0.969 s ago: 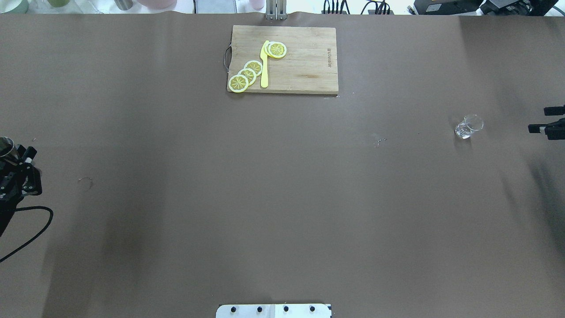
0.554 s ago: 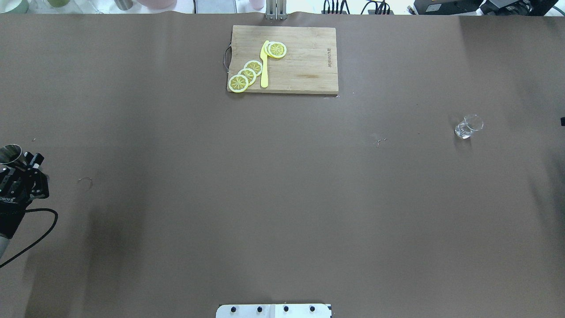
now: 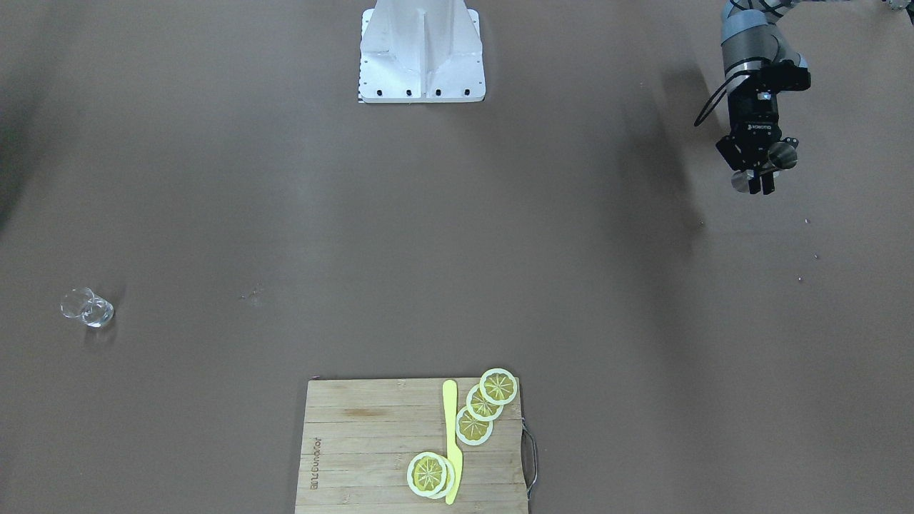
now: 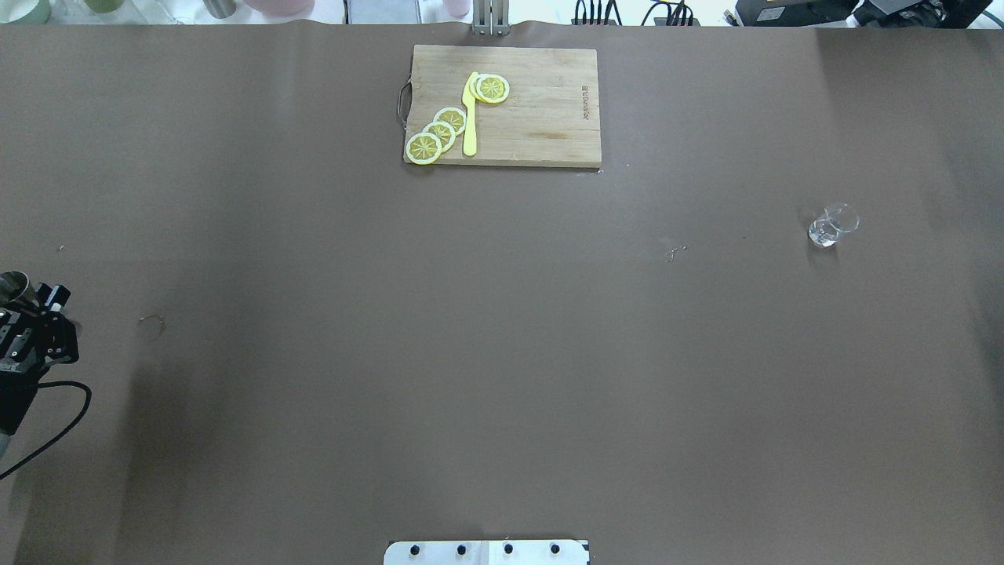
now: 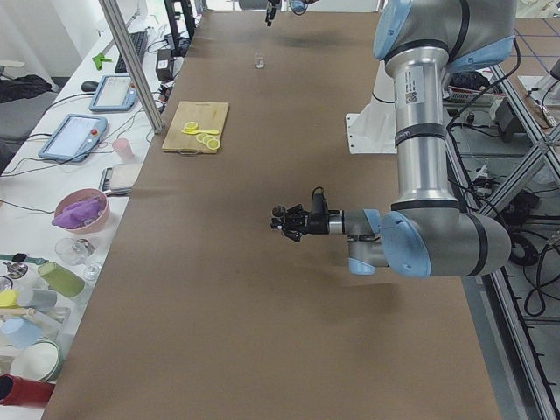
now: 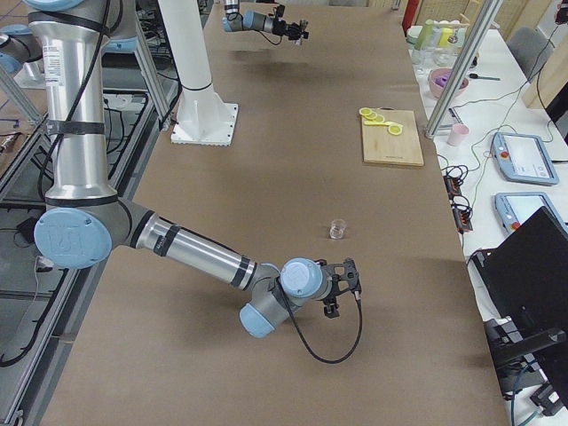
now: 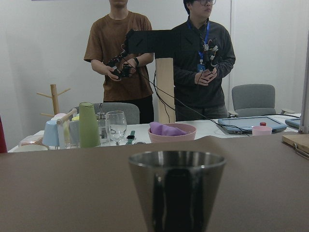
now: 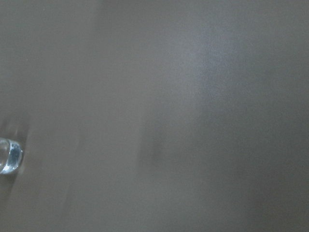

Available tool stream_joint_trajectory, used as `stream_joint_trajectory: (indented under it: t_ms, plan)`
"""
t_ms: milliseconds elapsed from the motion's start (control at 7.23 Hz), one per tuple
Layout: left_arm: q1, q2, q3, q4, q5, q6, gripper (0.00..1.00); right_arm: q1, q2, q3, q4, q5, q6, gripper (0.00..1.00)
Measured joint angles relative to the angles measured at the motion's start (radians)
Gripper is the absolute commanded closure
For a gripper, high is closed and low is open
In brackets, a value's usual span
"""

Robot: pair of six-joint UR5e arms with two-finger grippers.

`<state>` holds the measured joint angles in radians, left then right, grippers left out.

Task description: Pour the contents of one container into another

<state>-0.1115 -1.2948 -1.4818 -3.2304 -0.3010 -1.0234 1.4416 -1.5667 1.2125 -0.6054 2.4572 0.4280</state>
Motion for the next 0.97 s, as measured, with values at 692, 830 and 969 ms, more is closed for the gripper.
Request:
stream_joint_trajectory:
  t_ms: [692,830,969]
  plan:
    - [0.009,0.0,0.039,-0.007,0.003,-0.039,0.8,-0.052,-0.007,0.188,-0.423,-0.072,-0.098,0.0]
    - [0.01,0.0,0.043,-0.006,0.003,-0.04,0.78,-0.054,-0.007,0.216,-0.495,-0.076,-0.128,0.0]
    - [0.012,0.0,0.048,-0.006,0.003,-0.042,0.74,-0.054,-0.006,0.262,-0.588,-0.078,-0.165,0.0]
